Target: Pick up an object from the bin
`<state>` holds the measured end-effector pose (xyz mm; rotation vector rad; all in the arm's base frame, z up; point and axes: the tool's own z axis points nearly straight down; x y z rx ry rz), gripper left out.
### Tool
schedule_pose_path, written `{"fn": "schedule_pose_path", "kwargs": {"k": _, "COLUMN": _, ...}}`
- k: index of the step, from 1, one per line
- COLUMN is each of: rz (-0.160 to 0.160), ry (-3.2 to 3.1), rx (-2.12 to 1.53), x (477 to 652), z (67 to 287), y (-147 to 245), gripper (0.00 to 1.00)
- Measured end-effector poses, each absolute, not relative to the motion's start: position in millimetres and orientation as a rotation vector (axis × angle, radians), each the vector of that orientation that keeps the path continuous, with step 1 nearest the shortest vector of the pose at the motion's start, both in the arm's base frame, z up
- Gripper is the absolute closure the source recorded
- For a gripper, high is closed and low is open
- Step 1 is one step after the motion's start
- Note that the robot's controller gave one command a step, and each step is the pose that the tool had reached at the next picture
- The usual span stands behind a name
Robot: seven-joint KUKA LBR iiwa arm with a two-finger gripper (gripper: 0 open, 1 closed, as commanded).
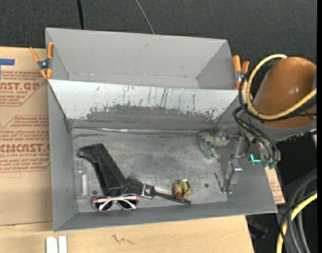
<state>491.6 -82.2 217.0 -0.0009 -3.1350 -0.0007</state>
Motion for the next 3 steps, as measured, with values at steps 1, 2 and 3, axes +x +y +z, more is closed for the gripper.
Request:
{"fn": "schedule_pose_path", "kwargs": {"k": 1, "rz": 0.001, "ry": -3.143, "rx": 0.001, "x": 493.3, "z": 220.7, "y": -81.8, "gripper": 0.00}}
{"fn": "schedule_pose_path", "kwargs": {"k": 2, "rz": 0.001, "ry": -3.141, "rx": 0.180, "x": 492.0, "z": 163.4, "y": -59.3, "gripper": 0.00}}
{"fn": "schedule_pose_path", "kwargs": {"k": 3, "rz": -0.001, "ry": -3.067, "rx": 0.685, "x": 491.6, "z": 156.5, "y": -29.6, "gripper": 0.00}}
